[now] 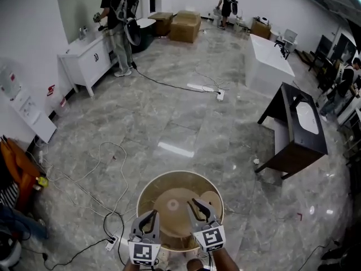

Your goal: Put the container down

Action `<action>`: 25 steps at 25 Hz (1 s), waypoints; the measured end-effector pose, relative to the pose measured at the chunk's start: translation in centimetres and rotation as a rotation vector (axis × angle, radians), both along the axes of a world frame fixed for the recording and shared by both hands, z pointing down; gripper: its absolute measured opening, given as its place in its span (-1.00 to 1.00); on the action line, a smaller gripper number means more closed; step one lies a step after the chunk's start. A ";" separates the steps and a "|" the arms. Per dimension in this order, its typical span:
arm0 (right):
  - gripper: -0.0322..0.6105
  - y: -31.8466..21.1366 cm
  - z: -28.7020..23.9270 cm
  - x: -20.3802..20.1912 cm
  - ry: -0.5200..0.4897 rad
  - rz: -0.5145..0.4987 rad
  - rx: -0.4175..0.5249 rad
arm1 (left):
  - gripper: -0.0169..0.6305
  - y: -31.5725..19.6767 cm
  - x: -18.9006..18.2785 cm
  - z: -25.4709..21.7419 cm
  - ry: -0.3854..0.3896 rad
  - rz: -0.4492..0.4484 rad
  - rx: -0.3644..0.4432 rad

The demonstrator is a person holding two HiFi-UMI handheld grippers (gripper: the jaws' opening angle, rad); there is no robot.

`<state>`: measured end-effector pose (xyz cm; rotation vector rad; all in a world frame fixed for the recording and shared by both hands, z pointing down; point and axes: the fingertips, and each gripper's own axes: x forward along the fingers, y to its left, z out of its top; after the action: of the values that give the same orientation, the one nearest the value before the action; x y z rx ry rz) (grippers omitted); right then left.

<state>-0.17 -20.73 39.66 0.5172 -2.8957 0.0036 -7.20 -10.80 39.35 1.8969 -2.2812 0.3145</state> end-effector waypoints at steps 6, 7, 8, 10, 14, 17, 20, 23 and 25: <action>-0.81 1.9 -3.3 4.6 -0.035 0.102 0.019 | -0.88 1.7 2.6 -2.1 -0.016 0.073 0.001; -0.82 2.3 -3.9 5.3 -0.040 0.116 0.025 | -0.88 1.8 3.0 -2.5 -0.014 0.081 0.006; -0.82 2.6 -4.4 5.9 -0.045 0.129 0.031 | -0.88 2.1 3.4 -2.9 -0.011 0.090 0.012; -0.82 3.4 -5.3 7.1 -0.051 0.154 0.044 | -0.88 2.6 4.2 -3.8 -0.006 0.111 0.023; -0.86 4.7 -7.3 9.8 -0.045 0.214 0.061 | -0.88 3.5 6.3 -5.3 -0.016 0.175 0.037; -0.88 5.9 -7.8 11.5 -0.038 0.256 0.070 | -0.88 4.8 7.3 -5.8 -0.026 0.216 0.038; -0.89 7.8 -8.0 12.7 -0.028 0.290 0.070 | -0.88 6.2 8.1 -6.0 -0.002 0.247 0.035; -0.89 10.1 -8.0 14.0 -0.016 0.324 0.065 | -0.88 7.7 8.7 -6.0 0.008 0.273 0.034; -0.89 11.6 -7.8 14.5 -0.005 0.341 0.064 | -0.88 8.6 8.9 -5.6 0.011 0.287 0.030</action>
<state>14.38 -9.13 31.81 1.0151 -2.7811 -0.0369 1.67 -2.23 33.77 2.2367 -2.0151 0.3039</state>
